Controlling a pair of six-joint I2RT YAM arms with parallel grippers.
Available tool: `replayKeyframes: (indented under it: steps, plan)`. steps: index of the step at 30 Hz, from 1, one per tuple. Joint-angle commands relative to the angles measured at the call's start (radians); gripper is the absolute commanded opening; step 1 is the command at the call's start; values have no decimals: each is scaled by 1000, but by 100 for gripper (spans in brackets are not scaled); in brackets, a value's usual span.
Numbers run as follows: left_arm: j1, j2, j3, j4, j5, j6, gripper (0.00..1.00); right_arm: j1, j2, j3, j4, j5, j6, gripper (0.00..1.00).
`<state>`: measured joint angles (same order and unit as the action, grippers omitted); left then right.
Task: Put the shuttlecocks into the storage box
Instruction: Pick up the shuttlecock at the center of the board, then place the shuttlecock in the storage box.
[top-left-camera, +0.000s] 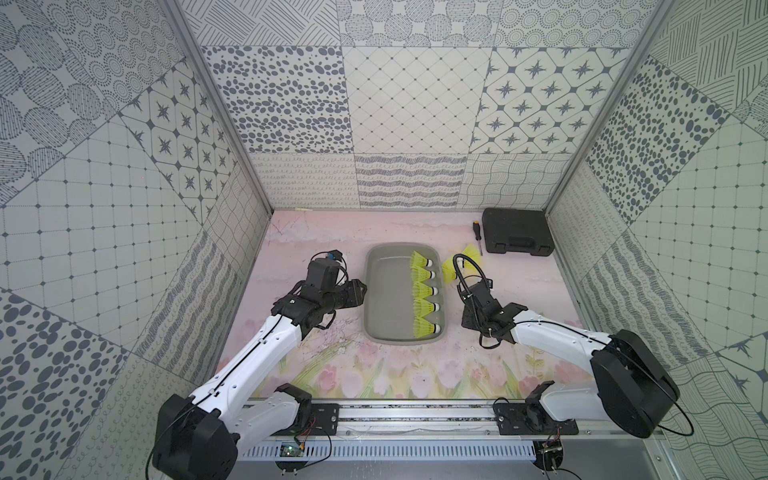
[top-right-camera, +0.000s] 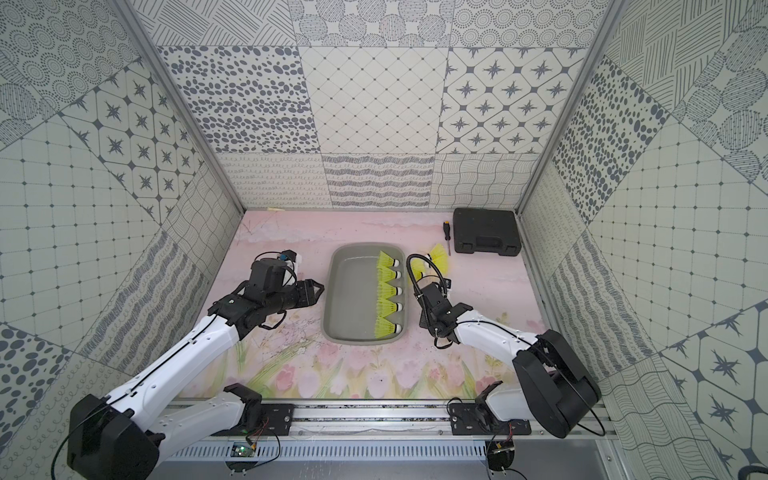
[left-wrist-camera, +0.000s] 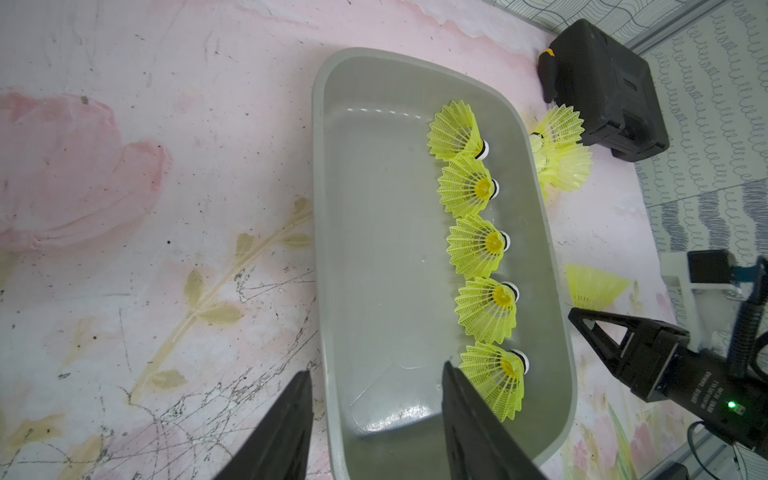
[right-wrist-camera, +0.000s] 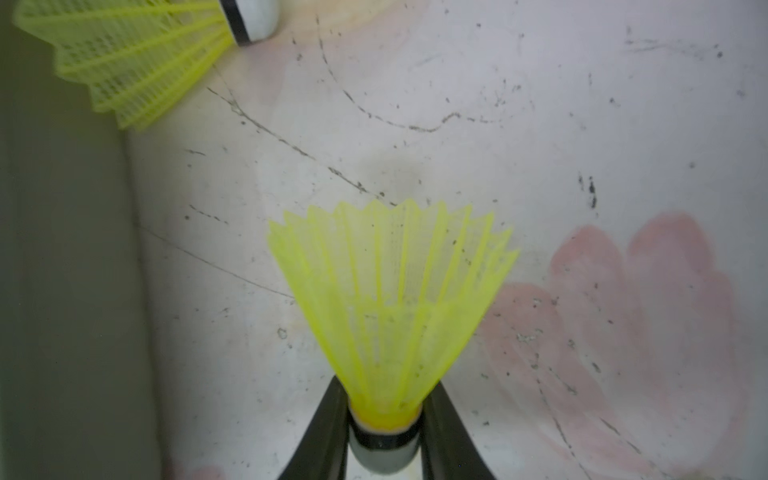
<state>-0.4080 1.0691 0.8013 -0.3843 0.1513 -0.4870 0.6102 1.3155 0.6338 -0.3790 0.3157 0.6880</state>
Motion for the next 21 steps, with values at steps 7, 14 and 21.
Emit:
replayKeyframes:
  steps: [7,14,21]
  plan:
    - [2,118,163,27,332,107,53,5,-208,56,87,-313,-470,23]
    - [-33,241,344,-98,489,229,51,6,-188,166,36,-536,-656,23]
    - [-65,331,496,-253,567,379,51,16,-89,277,-24,-687,-721,23]
